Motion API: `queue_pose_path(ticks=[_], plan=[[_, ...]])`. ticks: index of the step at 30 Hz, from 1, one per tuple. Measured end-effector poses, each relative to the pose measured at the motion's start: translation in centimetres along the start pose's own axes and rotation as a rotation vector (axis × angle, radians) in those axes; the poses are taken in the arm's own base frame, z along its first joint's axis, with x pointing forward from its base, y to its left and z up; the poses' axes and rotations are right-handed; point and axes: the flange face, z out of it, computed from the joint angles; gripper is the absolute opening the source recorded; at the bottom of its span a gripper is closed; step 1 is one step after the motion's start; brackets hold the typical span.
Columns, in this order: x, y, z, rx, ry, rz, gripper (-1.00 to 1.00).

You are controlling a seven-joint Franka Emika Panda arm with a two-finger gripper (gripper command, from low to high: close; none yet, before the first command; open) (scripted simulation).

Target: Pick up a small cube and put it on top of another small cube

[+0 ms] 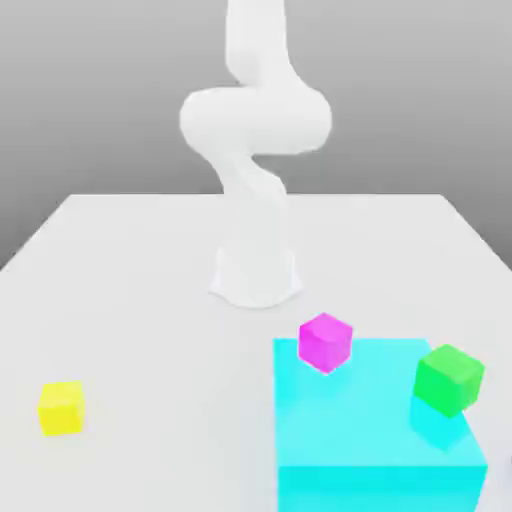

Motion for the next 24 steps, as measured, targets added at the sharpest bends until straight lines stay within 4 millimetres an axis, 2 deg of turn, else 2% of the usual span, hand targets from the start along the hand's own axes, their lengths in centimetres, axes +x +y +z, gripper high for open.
queue_pose_path(ticks=[5, 11, 16, 19, 24], plan=[[-2.8, -3.6, 8.4, -0.035, -0.129, -0.19, 0.0], [-8.6, -7.0, 17.8, -0.064, -0.279, -0.418, 0.0], [-15.3, -8.8, 25.0, -0.079, -0.403, -0.613, 0.0], [-20.6, -9.8, 28.8, -0.078, -0.482, -0.744, 0.0], [-28.7, -9.2, 34.8, -0.086, -0.605, -0.932, 0.0]])
